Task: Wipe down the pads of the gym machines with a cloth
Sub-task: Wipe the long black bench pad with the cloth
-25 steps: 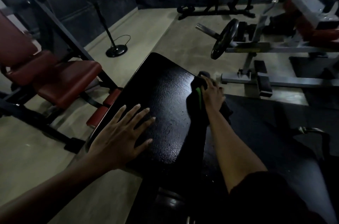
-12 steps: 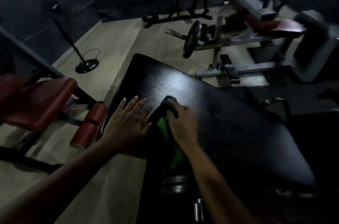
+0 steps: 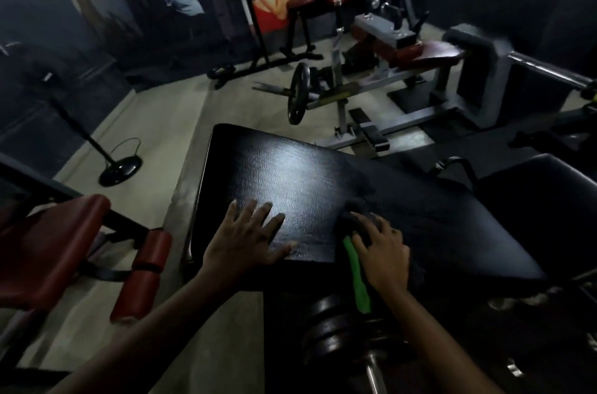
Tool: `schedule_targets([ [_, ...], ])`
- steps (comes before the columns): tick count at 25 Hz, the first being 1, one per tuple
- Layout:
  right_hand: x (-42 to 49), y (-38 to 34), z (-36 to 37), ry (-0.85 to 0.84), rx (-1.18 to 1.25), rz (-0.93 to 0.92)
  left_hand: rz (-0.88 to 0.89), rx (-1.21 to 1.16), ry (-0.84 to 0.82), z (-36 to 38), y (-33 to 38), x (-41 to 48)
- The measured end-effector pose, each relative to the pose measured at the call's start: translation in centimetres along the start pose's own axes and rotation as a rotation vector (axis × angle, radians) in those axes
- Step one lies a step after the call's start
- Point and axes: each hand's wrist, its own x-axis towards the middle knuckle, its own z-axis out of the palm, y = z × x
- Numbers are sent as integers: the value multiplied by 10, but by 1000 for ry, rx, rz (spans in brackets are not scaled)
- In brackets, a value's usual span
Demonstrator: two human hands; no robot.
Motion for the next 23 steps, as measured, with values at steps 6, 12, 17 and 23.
schedule_targets([
  [6,28,6,-19,-30,152,153,-16,-16,-21,0,2,1],
  [12,-9,-54,-2,-36,51,-192,-4,-28,-74,-3,3,-1],
  [17,33,49,-3,-54,23,39,-9,-156,-45,-6,19,29],
  [23,92,94,-11,-69,69,305,69,-38,-147,4,29,62],
])
